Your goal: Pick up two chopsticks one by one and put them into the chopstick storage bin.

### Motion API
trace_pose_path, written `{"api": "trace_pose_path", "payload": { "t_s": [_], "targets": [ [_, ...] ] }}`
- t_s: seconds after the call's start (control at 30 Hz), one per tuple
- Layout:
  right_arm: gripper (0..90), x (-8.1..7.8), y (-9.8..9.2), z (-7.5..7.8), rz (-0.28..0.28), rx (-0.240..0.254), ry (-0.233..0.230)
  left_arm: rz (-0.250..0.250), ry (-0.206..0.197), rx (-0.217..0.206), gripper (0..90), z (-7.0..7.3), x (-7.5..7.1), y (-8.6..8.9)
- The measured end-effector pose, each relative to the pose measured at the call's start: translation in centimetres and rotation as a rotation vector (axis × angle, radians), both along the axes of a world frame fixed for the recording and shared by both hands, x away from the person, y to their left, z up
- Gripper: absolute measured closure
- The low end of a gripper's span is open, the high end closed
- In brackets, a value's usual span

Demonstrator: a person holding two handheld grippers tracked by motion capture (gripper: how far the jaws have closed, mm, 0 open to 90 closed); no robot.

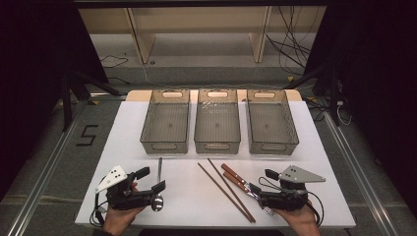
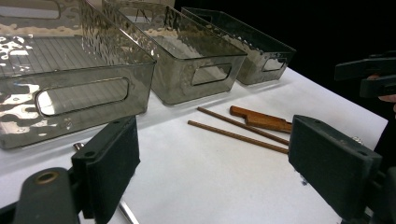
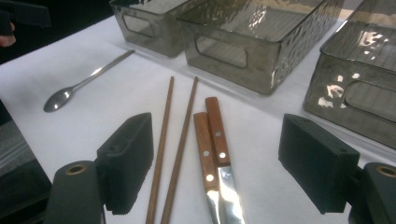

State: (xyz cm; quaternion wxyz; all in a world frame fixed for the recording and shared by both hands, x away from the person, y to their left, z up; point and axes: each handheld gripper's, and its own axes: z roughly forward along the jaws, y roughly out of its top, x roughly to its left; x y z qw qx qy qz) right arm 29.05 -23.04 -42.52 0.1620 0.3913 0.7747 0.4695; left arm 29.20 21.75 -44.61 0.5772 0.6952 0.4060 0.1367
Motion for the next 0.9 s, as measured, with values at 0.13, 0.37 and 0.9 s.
{"api": "trace_pose_path", "payload": {
  "t_s": [0.13, 0.37, 0.9],
  "targets": [
    [27.8, 0.1, 0.5, 0.3, 0.013, -0.027, 0.021, 0.006, 0.001, -0.001, 16.2, 0.0, 0.0, 0.0],
    [28.8, 0.4, 1.3, 0.8, 0.025, -0.076, 0.080, 0.013, 0.007, 0.008, 16.2, 0.0, 0.1, 0.1],
    [30.4, 1.2, 4.5, 1.2, 0.110, -0.215, 0.186, 0.015, 0.003, 0.005, 16.2, 0.1, 0.0, 0.1]
  ]
}}
